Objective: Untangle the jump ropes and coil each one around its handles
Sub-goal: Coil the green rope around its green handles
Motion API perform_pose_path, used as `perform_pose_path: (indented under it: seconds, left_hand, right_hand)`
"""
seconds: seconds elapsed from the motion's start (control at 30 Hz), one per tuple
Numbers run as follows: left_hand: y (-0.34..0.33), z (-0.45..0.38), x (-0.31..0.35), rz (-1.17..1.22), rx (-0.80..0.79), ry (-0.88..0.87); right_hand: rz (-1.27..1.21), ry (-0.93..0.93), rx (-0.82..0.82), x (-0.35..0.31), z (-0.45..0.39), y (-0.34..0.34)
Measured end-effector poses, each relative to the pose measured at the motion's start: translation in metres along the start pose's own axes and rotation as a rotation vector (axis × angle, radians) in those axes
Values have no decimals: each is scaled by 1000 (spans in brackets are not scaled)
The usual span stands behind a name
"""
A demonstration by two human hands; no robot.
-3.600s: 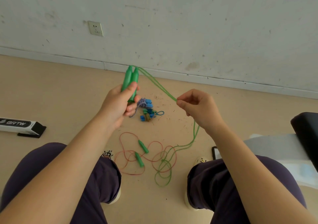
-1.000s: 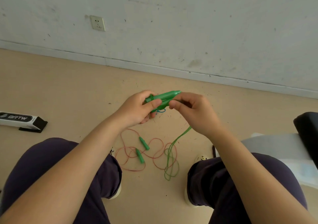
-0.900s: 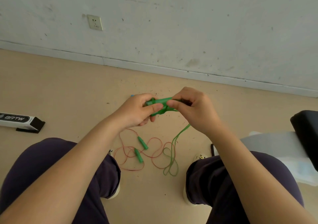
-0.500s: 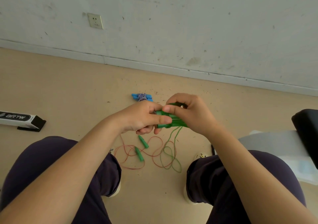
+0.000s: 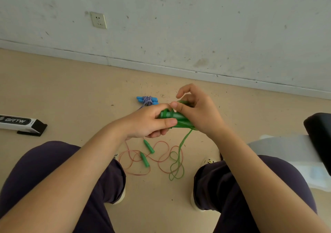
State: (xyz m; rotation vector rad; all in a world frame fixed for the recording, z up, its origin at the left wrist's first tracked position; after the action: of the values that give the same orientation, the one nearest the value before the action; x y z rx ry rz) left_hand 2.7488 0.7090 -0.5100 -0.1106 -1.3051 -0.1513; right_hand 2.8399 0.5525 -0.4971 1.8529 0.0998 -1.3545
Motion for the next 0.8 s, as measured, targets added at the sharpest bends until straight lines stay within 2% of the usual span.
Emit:
perform_pose_path:
  seconds: [0.3,0.47,0.6,0.7,0.8]
  left_hand:
    - [1,-4,-3,-2,97,-24]
    - [-1,-7,-6,-5,86,-70]
    - [3,-5,-3,5,92,-136]
    - [7,-6,0,148,193,-179]
    - [8,-7,3,275,297,-212]
  right_hand:
    - [21,-108,-188,5,-1,2]
    - [-23,-145,-294,3,-1,6]
    - [-171,-186,-357,4,0,9]
    - [-402,-216,-327,5,-2,14]
    - [-435,-172,-320,4,-1,6]
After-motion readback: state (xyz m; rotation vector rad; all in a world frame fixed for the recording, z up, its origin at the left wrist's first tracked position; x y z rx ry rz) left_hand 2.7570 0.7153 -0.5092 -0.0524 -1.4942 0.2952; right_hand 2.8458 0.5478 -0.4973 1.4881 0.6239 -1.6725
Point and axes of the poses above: each hand's wrist, its own z-axis away from the middle knuckle, its own y-axis out of the back of the hand, x = y × z, the point moved 1 cm from there along -z, towards the middle knuckle, and after that the axes turned 12 degrees about z, right-handed, at the moved point
